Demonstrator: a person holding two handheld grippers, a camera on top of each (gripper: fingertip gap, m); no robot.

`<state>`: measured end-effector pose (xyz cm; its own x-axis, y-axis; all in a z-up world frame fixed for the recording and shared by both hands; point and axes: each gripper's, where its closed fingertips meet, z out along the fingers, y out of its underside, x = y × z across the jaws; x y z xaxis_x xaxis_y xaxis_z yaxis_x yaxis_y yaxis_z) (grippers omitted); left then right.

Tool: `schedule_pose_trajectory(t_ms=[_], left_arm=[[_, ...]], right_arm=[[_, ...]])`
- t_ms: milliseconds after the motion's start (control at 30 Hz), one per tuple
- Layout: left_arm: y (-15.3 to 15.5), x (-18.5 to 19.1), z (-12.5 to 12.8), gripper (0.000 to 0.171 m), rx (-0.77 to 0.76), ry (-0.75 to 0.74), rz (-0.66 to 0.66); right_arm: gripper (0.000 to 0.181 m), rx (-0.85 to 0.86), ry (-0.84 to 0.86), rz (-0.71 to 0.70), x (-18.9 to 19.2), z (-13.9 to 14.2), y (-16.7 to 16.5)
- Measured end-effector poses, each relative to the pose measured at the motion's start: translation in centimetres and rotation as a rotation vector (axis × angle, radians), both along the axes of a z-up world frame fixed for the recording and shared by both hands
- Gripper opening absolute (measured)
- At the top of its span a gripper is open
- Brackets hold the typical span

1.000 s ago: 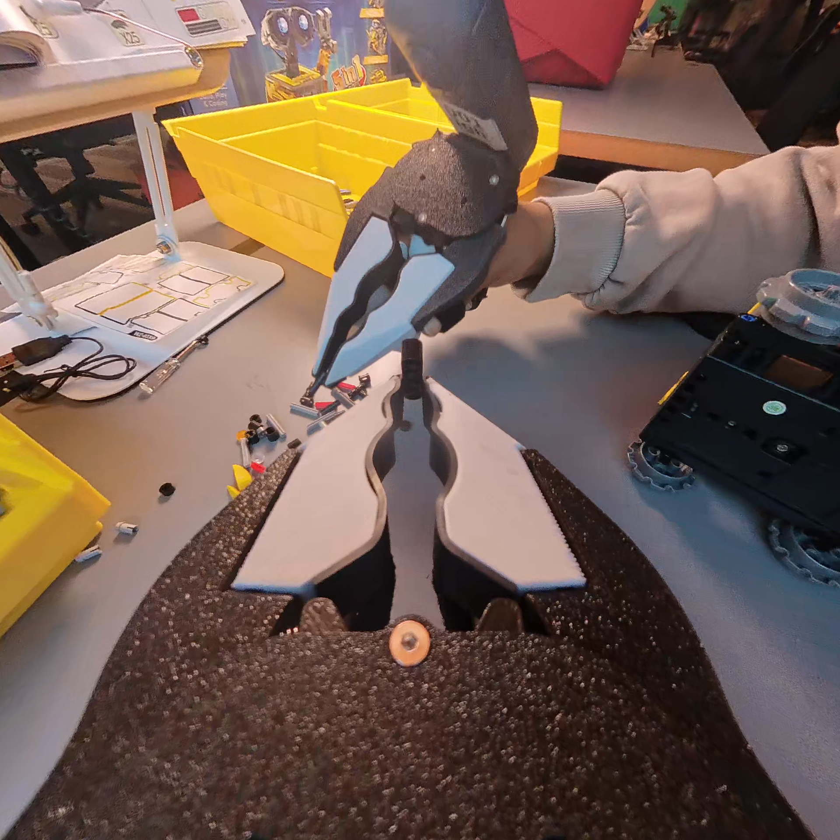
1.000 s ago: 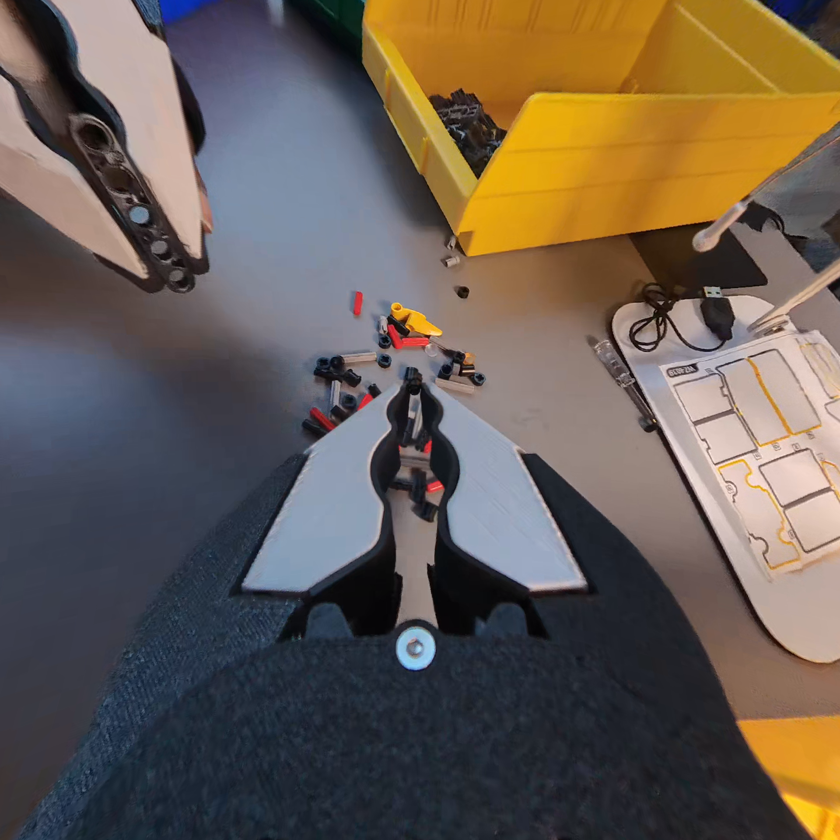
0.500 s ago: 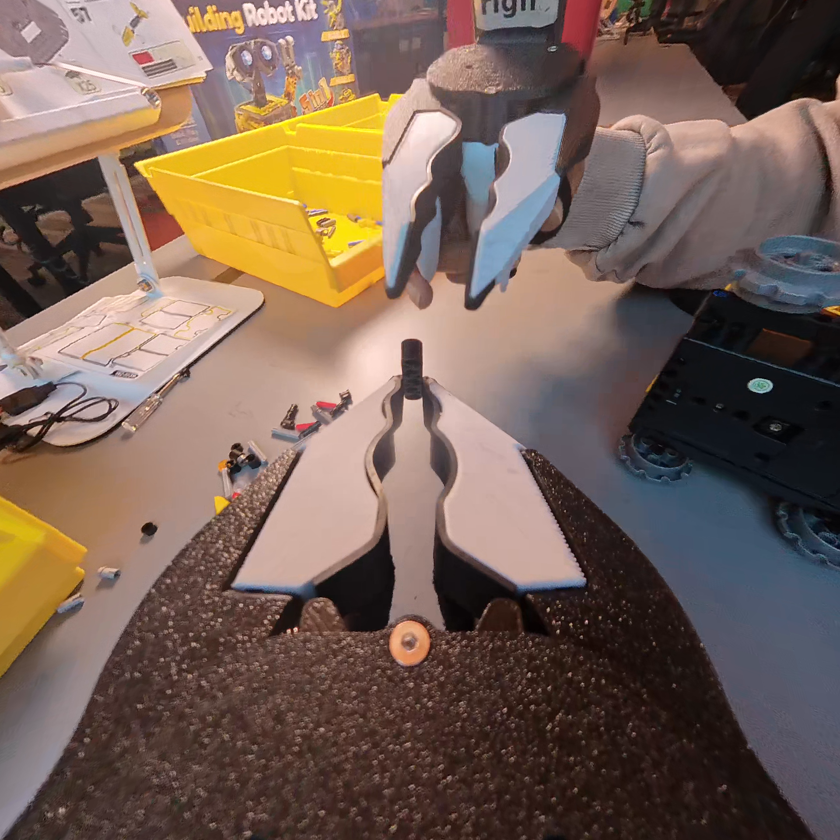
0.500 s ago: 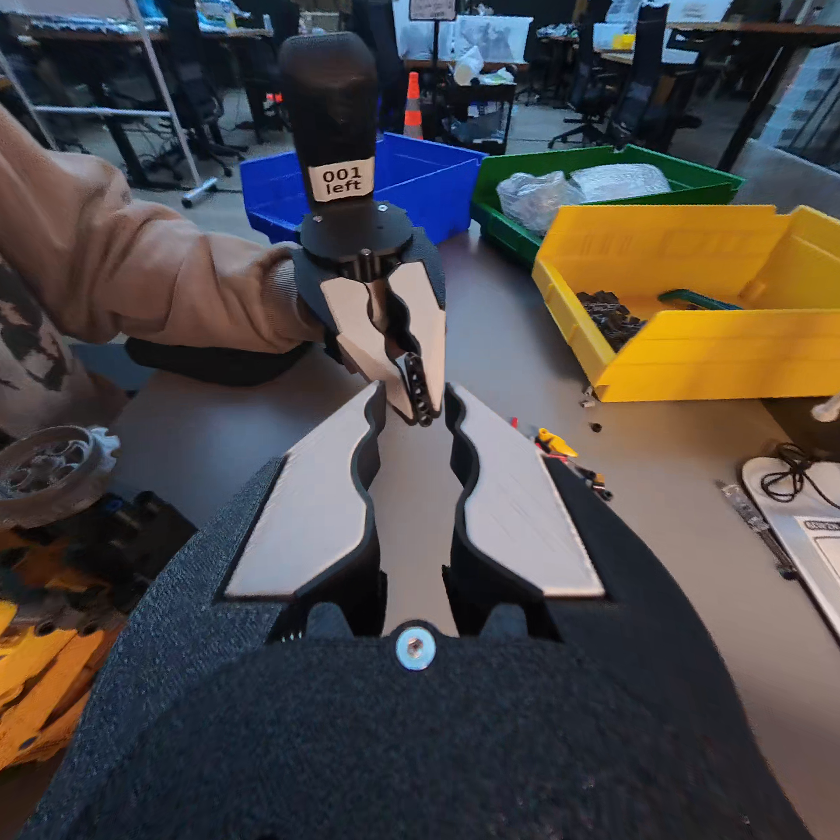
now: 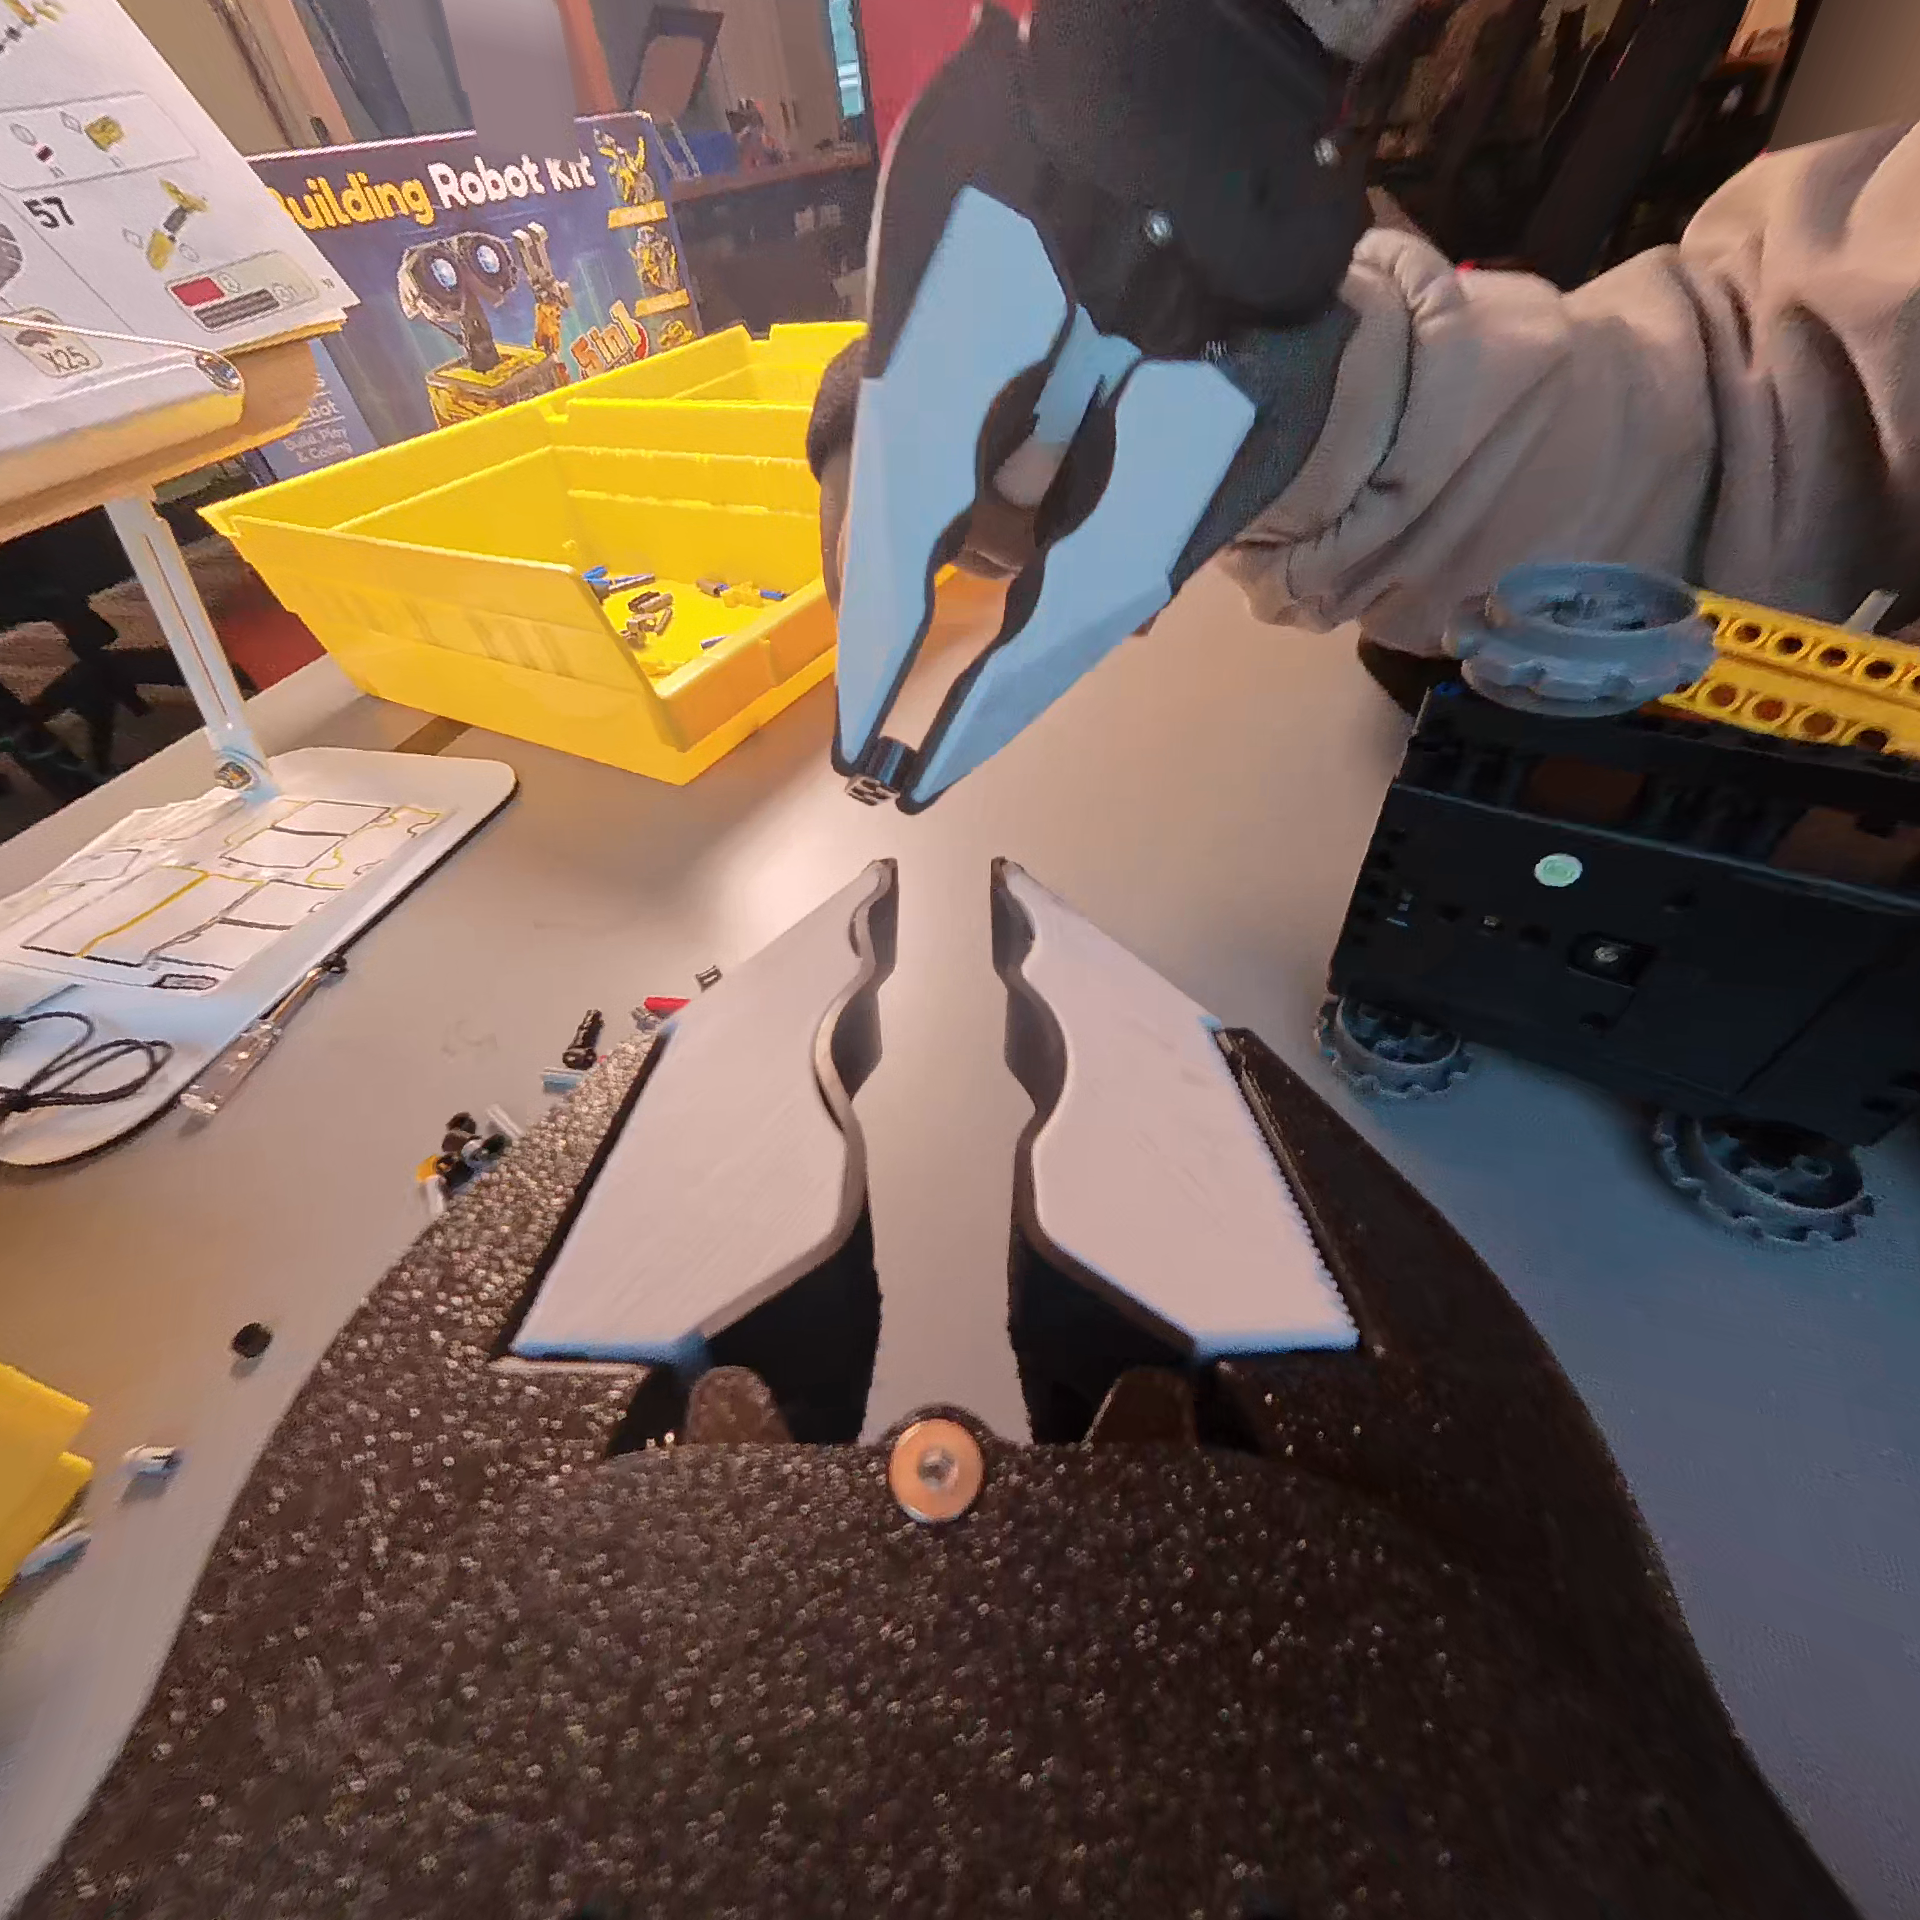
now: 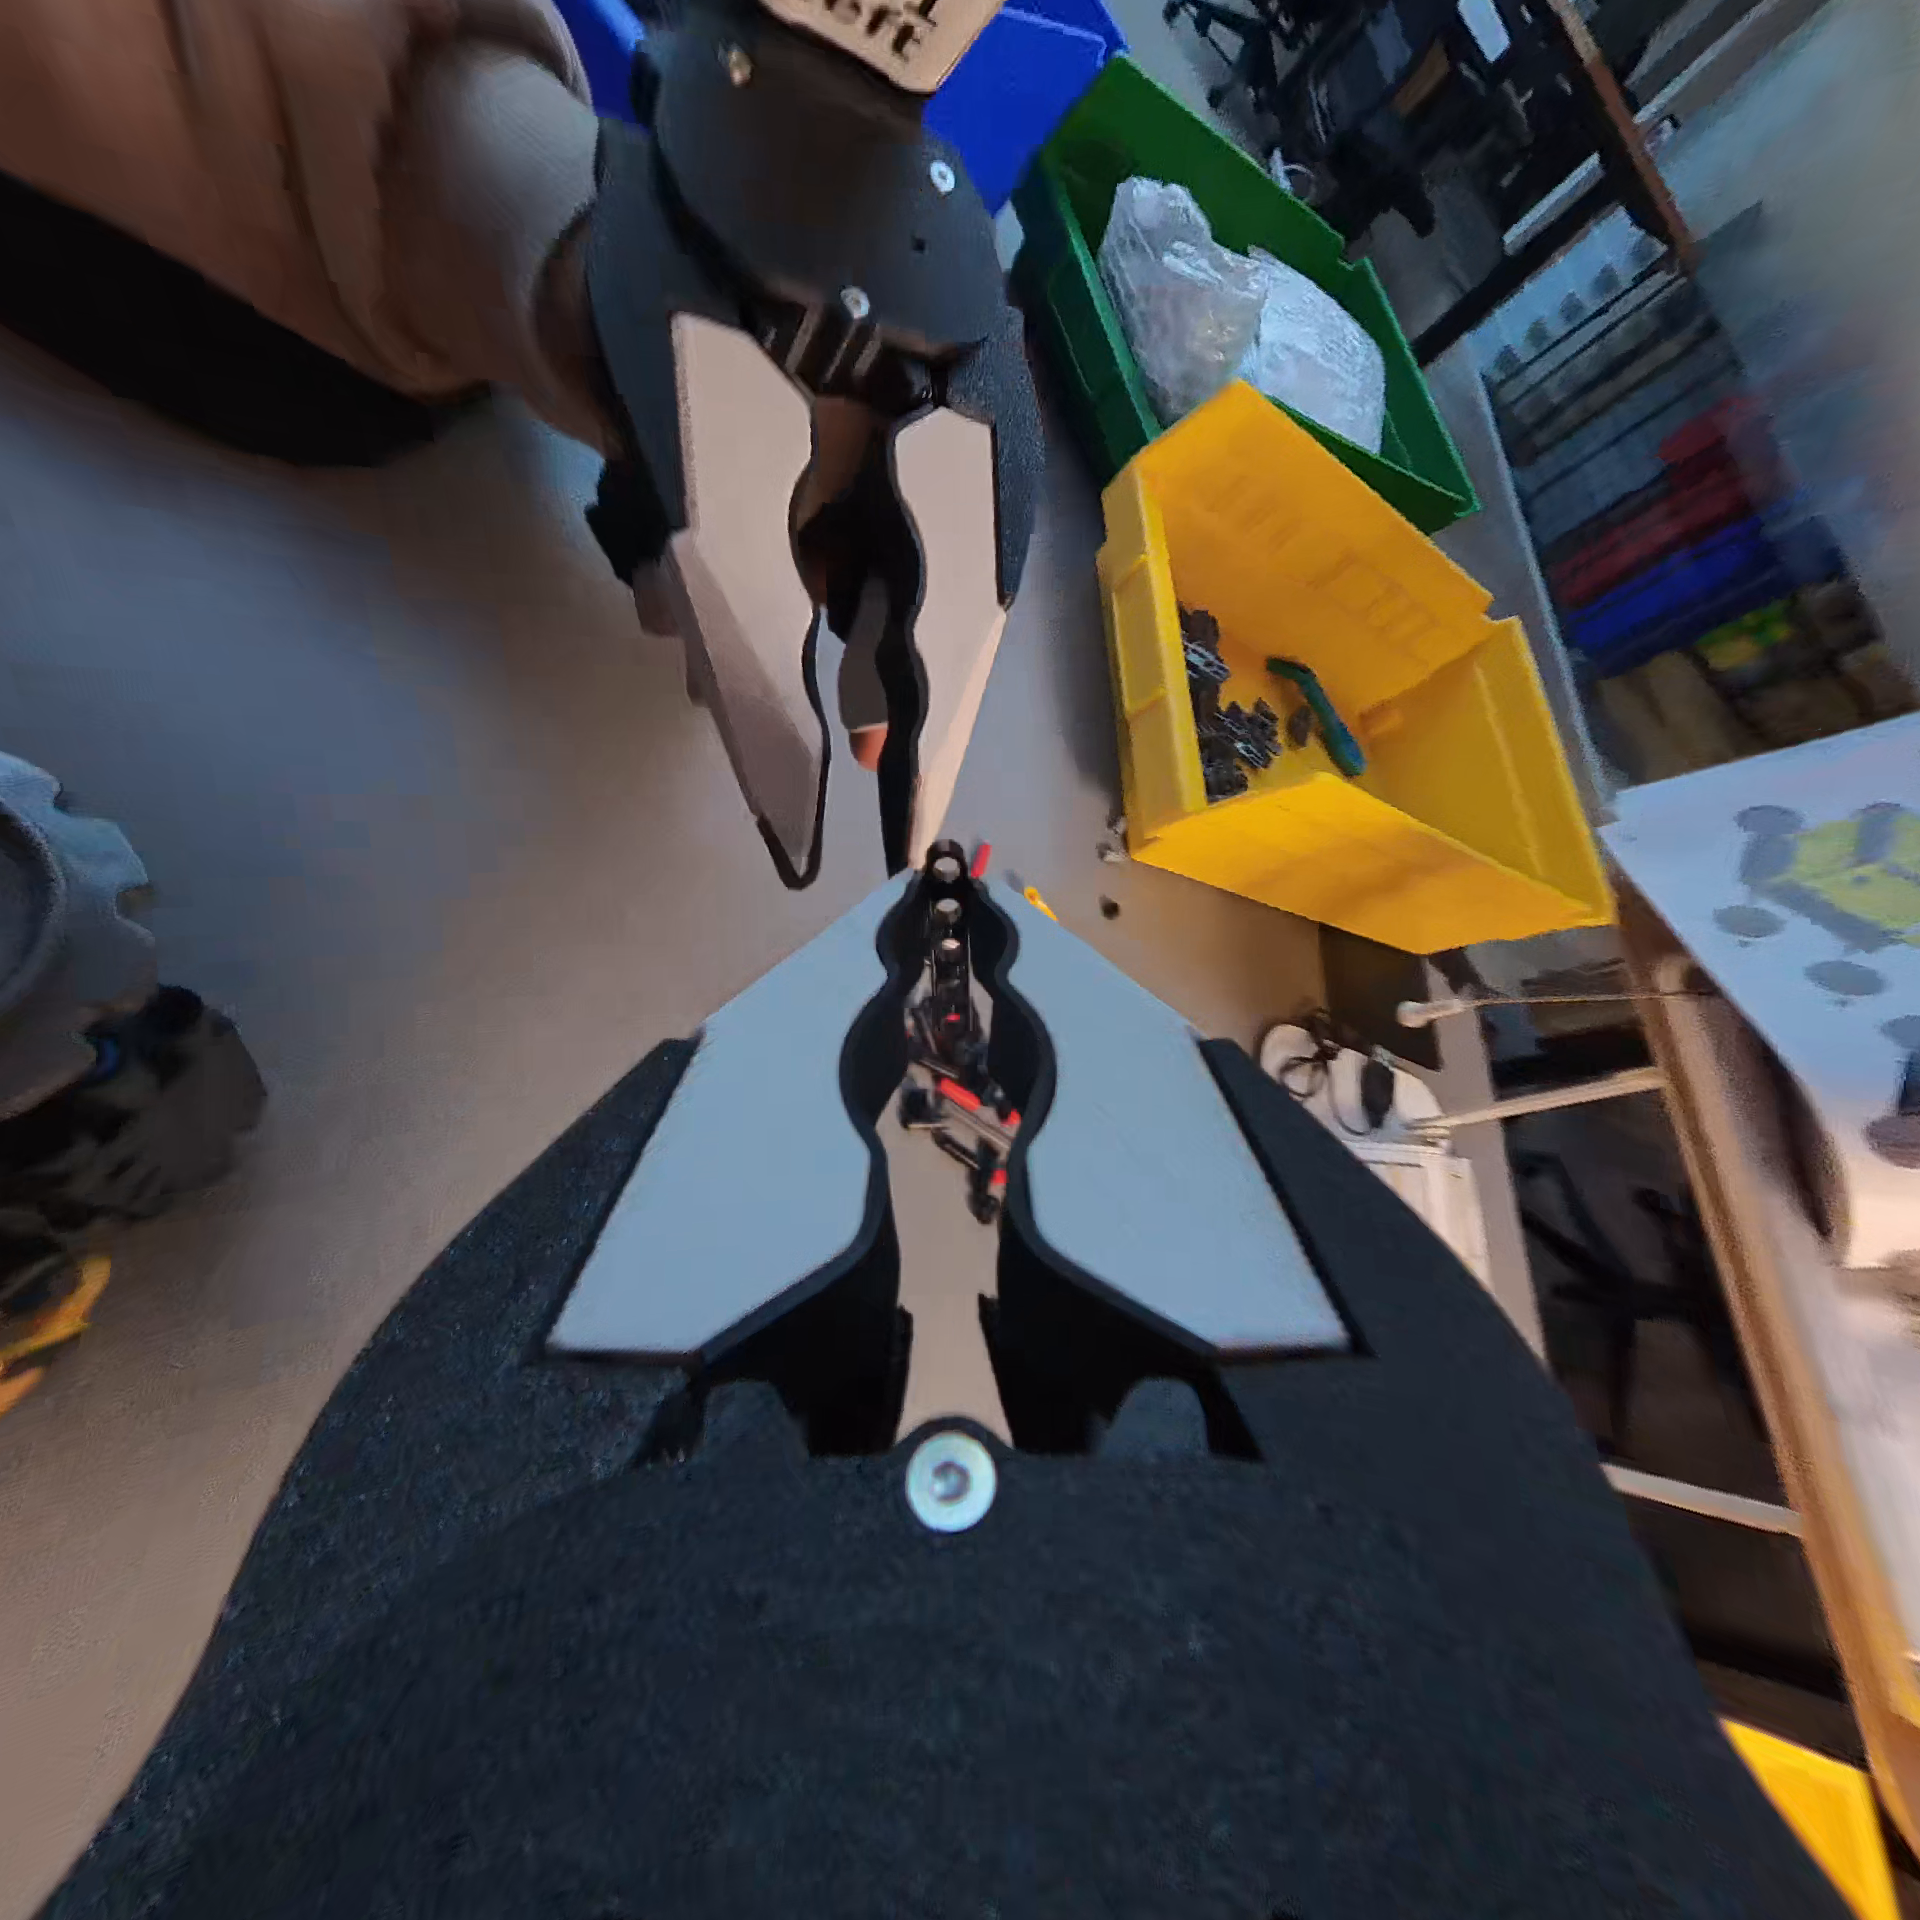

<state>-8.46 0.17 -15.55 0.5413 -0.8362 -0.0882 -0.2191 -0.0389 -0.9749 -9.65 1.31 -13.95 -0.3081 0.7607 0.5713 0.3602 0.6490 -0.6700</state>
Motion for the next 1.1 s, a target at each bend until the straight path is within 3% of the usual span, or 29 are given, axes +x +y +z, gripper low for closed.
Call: schedule_pose_trajectory(t_ms=[167,300,533,567,667,800,867,933,1033,1100], left_arm=[[0.7,-0.3,1.4,0.022,-0.248,-0.298,-0.014],[1.6,-0.5,1.2,0.025,-0.381,-0.428,0.008],[1.6,-0.5,1.0,0.01,-0.401,-0.405,0.027],[1.7,-0.8,1.2,0.01,-0.384,-0.397,0.04],[2.1,-2.6,2.3,0.009,-0.293,-0.338,0.123],[1.3,-9.0,7.5,0.009,-0.023,-0.07,0.447],[-0.8,-14.3,10.3,0.01,0.061,0.068,0.678],[-3.8,-20.9,11.7,0.009,0.068,0.2,0.936],[-10.0,-31.7,8.7,0.009,-0.155,0.428,1.306],[-14.1,-36.3,4.4,0.009,-0.406,0.505,1.418]], right_arm=[[0.005,0.285,0.046,-0.04,0.0,-0.4,1.2],[0.005,0.359,0.041,-0.046,-0.5,-1.3,1.1],[0.005,0.292,0.074,-0.046,-0.8,-1.0,0.7],[0.006,0.242,0.09,-0.049,-0.7,-0.7,0.7],[0.037,-0.083,0.104,-0.069,0.1,-0.2,1.1],[0.043,-0.434,0.153,-0.122,3.3,0.7,2.7],[0.043,-0.538,0.174,-0.139,5.6,0.5,2.9],[0.044,-0.635,0.174,-0.156,7.9,-0.1,2.7],[0.044,-0.737,0.185,-0.147,10.9,-0.4,1.9],[0.044,-0.785,0.2,-0.115,12.2,-0.2,1.0]])
